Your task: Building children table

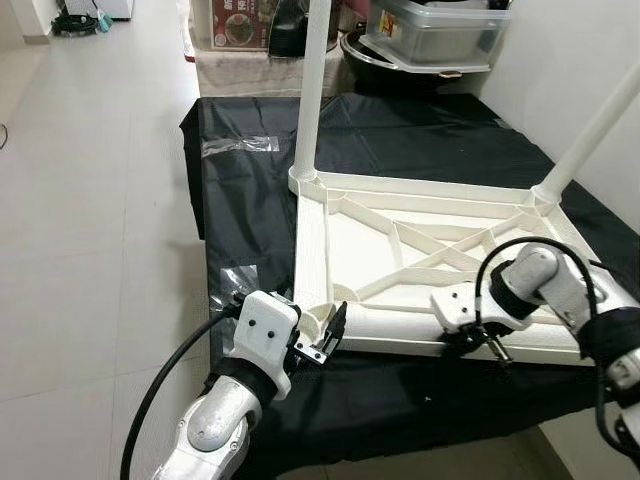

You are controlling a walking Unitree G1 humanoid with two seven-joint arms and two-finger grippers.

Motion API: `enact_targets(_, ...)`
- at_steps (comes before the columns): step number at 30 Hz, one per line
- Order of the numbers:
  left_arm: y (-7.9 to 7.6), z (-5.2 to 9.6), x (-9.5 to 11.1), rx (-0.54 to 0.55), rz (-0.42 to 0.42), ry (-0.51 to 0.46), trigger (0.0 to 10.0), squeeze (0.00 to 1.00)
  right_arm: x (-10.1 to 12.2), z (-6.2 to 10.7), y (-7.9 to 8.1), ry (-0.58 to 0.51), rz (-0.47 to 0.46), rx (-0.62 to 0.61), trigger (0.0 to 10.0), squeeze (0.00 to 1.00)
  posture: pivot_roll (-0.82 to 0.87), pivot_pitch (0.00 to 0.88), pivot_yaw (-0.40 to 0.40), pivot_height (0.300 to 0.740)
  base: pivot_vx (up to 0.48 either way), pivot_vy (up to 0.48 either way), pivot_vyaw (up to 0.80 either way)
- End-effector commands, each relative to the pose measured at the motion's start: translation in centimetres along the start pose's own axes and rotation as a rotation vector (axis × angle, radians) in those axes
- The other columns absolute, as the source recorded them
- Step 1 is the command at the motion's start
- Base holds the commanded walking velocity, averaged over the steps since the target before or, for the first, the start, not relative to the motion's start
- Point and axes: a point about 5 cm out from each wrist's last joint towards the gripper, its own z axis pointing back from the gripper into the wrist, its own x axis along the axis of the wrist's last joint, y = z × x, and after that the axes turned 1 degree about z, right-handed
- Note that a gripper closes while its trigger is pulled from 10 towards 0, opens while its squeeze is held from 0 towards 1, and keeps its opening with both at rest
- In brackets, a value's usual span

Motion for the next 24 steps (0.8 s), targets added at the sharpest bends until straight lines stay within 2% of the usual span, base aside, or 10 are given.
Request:
enact_targets(1,-0.2,0.2,-0.4,-0.004,-0.006,0.013,10.0,0.0,0.2,-3.4,2.0,0.065,0.104,0.268,0.0,0.0,0.07,0.154,-0.105,0.74,0.0,0.0,0.0)
enact_targets(4,-0.1,0.2,-0.5,-0.004,-0.006,0.02,10.0,0.0,0.6,-3.2,1.6,0.055,0.133,0.253,0.0,0.0,0.07,0.154,-0.102,0.74,0.0,0.0,0.0)
enact_targets(8,-0.2,0.3,-0.7,-0.008,-0.009,0.03,10.0,0.0,2.0,-2.7,0.4,0.009,0.186,0.186,0.0,0.0,0.07,0.146,-0.099,0.74,0.0,0.0,0.0)
enact_targets(10,-0.3,0.4,-0.9,-0.013,-0.01,0.035,10.0,0.0,3.0,-2.2,-0.8,0.009,0.267,0.099,0.0,0.0,0.07,0.141,-0.098,0.74,0.0,0.0,0.0)
enact_targets(19,-0.5,0.3,-1.3,-0.026,-0.01,0.042,10.0,0.0,3.7,-1.7,-2.0,0.041,0.346,0.01,0.0,0.0,0.06,0.133,-0.097,0.74,0.0,0.0,0.0)
enact_targets(20,-0.6,0.3,-1.3,-0.027,-0.01,0.044,10.0,0.0,3.9,-1.8,-2.4,0.046,0.352,-0.028,0.9,0.0,0.06,0.131,-0.096,0.74,0.0,0.0,0.0)
enact_targets(21,-0.6,0.3,-1.4,-0.03,-0.009,0.047,10.0,0.0,4.0,-1.8,-2.7,0.044,0.346,-0.053,10.0,0.0,0.06,0.128,-0.095,0.74,0.0,0.0,0.0)
enact_targets(24,-0.7,0.4,-1.5,-0.034,-0.008,0.051,10.0,0.0,4.4,-1.8,-3.0,0.022,0.334,-0.09,10.0,0.0,0.06,0.127,-0.096,0.74,0.0,0.0,0.0)
